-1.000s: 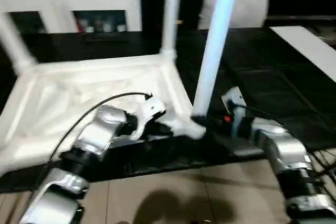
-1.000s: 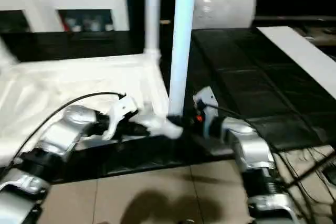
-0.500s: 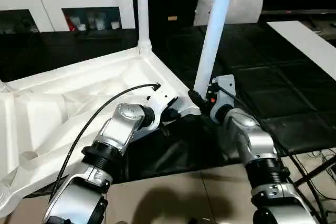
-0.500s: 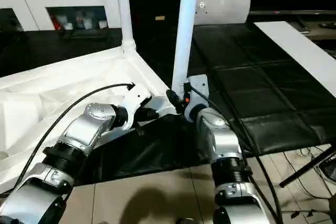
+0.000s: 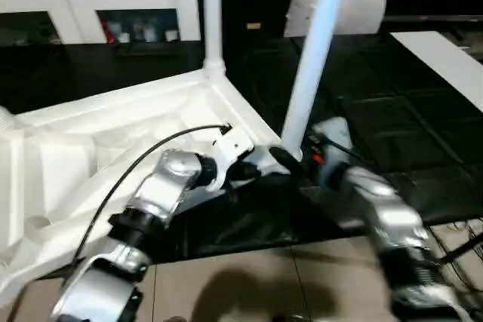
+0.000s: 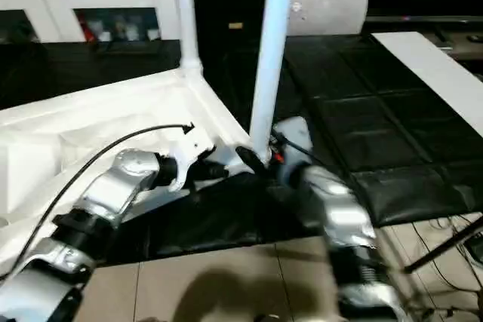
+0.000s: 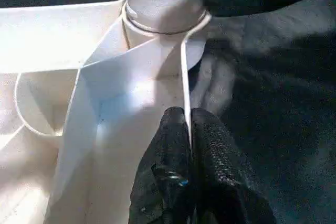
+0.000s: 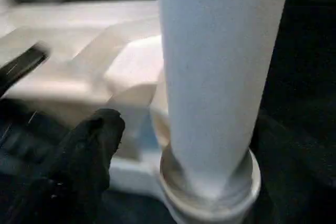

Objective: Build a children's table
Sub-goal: Rotate leg to tighten

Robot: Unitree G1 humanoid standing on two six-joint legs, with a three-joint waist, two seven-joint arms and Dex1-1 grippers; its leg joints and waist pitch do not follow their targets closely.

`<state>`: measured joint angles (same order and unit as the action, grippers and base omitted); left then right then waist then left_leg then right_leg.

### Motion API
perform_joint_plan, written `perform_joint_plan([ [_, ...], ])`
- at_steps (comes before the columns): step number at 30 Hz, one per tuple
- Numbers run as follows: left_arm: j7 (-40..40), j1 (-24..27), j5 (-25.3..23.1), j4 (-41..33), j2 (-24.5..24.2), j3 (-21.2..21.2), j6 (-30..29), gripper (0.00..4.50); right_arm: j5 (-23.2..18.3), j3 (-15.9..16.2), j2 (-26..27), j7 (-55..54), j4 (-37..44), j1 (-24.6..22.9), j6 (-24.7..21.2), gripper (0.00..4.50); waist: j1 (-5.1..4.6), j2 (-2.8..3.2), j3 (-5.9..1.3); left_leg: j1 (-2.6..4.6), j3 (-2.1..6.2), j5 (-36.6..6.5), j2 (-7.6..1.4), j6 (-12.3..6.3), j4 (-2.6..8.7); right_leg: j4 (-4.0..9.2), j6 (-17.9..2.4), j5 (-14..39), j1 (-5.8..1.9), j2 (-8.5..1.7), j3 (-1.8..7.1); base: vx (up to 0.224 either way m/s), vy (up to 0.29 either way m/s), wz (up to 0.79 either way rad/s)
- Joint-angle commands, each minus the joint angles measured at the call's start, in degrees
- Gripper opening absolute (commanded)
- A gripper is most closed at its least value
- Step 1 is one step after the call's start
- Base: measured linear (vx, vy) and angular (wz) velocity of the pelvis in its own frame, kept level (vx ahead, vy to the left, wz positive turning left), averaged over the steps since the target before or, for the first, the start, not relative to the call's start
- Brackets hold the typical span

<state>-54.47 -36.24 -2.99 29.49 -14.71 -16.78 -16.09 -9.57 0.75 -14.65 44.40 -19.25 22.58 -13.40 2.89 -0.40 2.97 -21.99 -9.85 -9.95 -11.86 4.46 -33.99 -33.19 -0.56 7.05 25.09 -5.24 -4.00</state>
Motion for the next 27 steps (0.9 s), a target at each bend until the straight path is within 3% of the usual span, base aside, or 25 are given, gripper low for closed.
perform_joint_plan([
  [1, -5.6, -1.1, 1.0, -2.6, -1.2, -1.6, 4.8, 0.0, -0.3, 2.1, -2.6, 5.5, 1.1, 0.1, 0.3, 4.45, 0.34, -0.38, -4.31, 0.77, -0.38, -12.9, -0.55, -3.86, 3.78, 3.58, -10.1, 18.1, -4.13, -2.04, 1.59, 0.0, 0.0, 0.0],
  [4, -10.7, -0.7, 1.2, -2.7, -3.4, -2.9, 6.6, 0.0, -1.4, 2.4, -5.9, 11.6, 1.2, 0.7, -0.2, 4.45, 0.77, -0.3, -4.27, 1.0, -0.4, -13.7, -0.67, -3.57, 3.79, 3.63, -10.1, 18.9, -3.93, -2.07, 1.65, 0.0, 0.0, 0.0],
  [8, -17.9, -0.4, 1.9, -3.2, -6.6, -4.9, 10.4, 0.0, -2.1, 5.1, -10.6, 21.7, 0.6, 1.7, 1.9, 4.45, 1.61, -0.44, -4.34, 1.04, -0.37, -13.3, -0.91, -3.64, 3.78, 3.14, -11.0, 17.0, -3.96, -2.17, 1.65, 0.0, 0.0, 0.0],
  [14, -24.1, 0.4, 3.2, -4.6, -8.9, -6.2, 12.2, 0.0, -3.5, 8.3, -13.4, 31.7, -0.4, 2.9, 2.0, 4.45, 2.57, -0.82, -4.31, 0.88, -0.57, -12.1, -1.09, -3.83, 3.64, 2.89, -11.2, 17.3, -4.01, -2.38, 1.72, 0.0, 0.0, 0.0],
  [27, -28.1, 0.8, 3.9, -5.4, -10.0, -7.2, 12.7, 0.0, -5.4, 10.2, -13.6, 38.7, -3.5, 5.6, -0.9, 3.22, 3.15, -1.09, -4.17, 1.04, -0.47, -13.7, -1.14, -2.46, 3.68, 3.08, -10.0, 21.4, -3.64, -2.41, 1.74, 0.0, 0.0, 0.0],
])
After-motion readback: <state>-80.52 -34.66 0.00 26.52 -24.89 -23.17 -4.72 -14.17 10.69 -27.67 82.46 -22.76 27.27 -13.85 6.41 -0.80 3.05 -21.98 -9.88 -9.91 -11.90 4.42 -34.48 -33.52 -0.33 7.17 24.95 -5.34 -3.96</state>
